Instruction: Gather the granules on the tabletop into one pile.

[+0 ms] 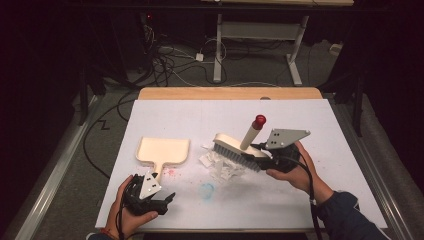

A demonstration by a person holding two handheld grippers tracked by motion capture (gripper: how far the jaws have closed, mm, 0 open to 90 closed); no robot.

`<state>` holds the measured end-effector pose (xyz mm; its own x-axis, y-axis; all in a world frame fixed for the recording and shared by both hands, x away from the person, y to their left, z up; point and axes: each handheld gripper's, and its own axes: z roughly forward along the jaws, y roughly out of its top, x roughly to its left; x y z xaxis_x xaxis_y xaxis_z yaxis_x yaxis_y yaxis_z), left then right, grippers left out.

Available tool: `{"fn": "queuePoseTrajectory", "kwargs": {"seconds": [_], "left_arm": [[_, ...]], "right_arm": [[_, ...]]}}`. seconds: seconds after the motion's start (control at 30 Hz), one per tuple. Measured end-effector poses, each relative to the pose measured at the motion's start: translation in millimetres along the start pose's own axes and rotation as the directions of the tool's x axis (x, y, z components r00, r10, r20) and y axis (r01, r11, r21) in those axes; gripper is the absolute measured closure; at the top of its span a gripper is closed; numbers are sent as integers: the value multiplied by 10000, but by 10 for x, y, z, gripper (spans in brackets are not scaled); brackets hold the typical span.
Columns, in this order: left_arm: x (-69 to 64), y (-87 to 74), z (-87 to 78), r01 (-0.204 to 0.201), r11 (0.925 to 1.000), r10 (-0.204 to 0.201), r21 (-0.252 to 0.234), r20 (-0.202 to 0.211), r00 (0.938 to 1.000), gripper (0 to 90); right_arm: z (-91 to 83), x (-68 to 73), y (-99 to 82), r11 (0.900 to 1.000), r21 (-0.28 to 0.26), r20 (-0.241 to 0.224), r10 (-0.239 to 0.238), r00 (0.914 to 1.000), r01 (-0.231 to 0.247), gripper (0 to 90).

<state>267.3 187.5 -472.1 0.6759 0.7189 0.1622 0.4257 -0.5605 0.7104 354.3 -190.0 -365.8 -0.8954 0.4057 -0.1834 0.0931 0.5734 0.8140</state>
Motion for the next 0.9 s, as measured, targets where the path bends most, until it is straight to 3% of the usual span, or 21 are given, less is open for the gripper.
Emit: {"fn": "queuePoseTrajectory", "kwargs": {"seconds": [0.1,0.2,0.37,0.57,0.7,0.8,0.9], "left_arm": [[8,-3,13,-7,10000,6,24,30,10000,163],[9,-4,18,6,10000,-6,33,75,10000,163],[13,-13,24,46,10000,-46,22,153,9999,163],[25,-31,35,125,9999,-126,46,212,9997,163],[26,-34,39,105,9999,-108,102,248,9996,163],[22,-35,36,89,9999,-91,82,263,9996,163],[23,-35,34,80,9999,-82,89,257,9996,164]], "right_arm": [[69,-143,90,9994,90,703,-350,9969,345,681],[214,-333,138,9980,-137,878,-604,9943,619,681],[660,-557,111,9920,839,1073,-1032,9888,945,681],[1137,-606,10,9771,1670,1168,-1522,9814,1316,681],[1270,-581,6,9788,1492,887,-1548,9840,1405,681],[1293,-506,10,9740,1466,274,-1785,9836,1727,681],[1261,-433,-8,9651,1459,-220,-2166,9760,2175,679]]}}
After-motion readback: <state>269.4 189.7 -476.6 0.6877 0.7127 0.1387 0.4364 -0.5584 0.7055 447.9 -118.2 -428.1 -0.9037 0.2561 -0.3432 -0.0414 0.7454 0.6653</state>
